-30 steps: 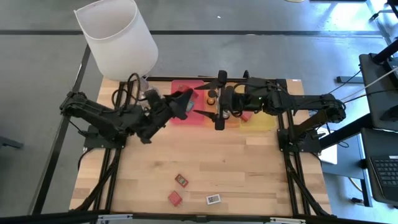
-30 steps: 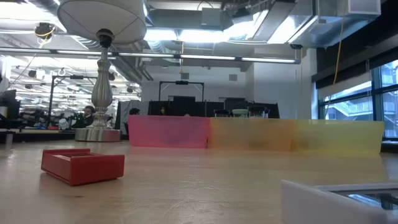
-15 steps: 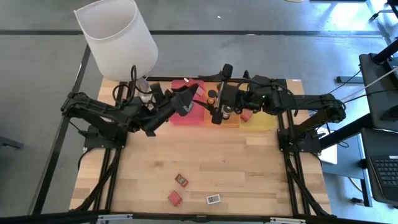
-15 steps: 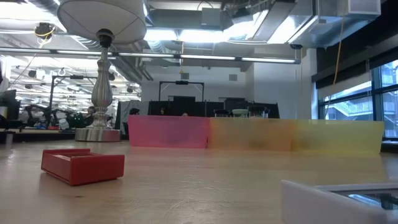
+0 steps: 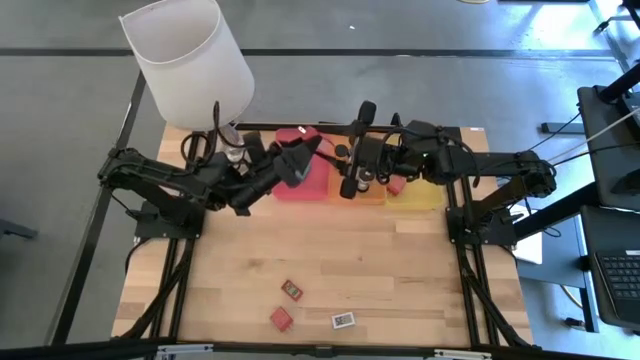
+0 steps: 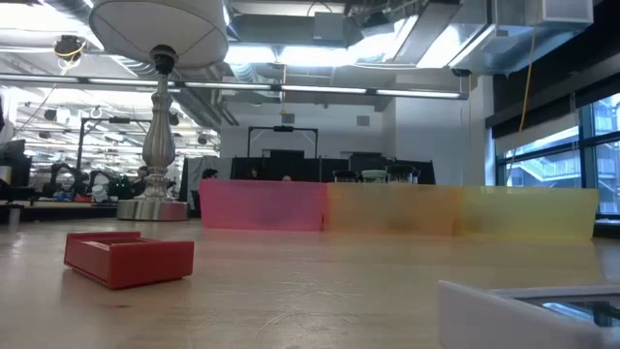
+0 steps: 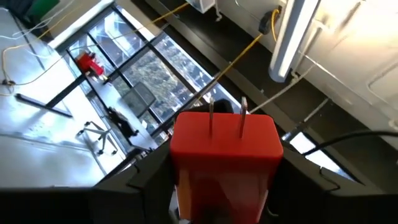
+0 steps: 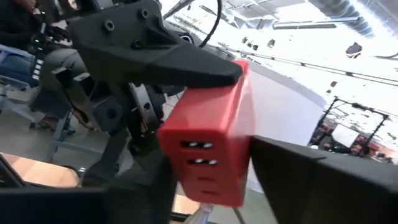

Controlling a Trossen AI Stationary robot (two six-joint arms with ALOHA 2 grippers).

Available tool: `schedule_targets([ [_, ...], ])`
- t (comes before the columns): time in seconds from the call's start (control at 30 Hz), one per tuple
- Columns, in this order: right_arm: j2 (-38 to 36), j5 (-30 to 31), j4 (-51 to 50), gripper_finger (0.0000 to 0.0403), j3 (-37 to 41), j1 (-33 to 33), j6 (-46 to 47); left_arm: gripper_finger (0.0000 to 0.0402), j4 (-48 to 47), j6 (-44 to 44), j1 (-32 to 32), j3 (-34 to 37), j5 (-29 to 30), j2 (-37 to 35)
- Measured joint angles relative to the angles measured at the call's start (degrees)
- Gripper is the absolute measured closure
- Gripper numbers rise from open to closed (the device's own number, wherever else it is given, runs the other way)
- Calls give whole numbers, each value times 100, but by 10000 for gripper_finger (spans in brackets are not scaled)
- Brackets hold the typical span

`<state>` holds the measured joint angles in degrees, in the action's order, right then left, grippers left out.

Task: Pick & Place Office items
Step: Put the left red charger adapter into the yellow bin

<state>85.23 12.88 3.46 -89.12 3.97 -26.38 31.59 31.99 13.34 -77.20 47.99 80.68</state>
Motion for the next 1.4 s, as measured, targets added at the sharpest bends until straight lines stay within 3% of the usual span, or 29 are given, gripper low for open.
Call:
schedule_targets([
  [0.17,-13,13,29,283,0,-3,-22,163,-12,324,1,-3,83,-15],
  [0.43,-295,332,-689,283,0,2,-120,139,-85,47,-22,-1,237,2],
  [0.63,-981,861,-2682,283,0,-127,270,124,-88,-298,-247,-1,461,-22],
  [0.87,-1622,593,-5699,283,42,-703,1800,119,-553,-271,-467,-1,473,-22],
  [0.97,-1919,358,-6148,283,563,-1014,2204,119,-771,-107,-524,-1,478,-22],
  [1.17,-2576,-22,-6148,283,2446,-1735,3008,119,-963,25,-564,-1,436,-22],
  [1.4,-2636,-146,-6152,282,4060,-2055,4146,119,-961,24,-560,-1,446,-22],
])
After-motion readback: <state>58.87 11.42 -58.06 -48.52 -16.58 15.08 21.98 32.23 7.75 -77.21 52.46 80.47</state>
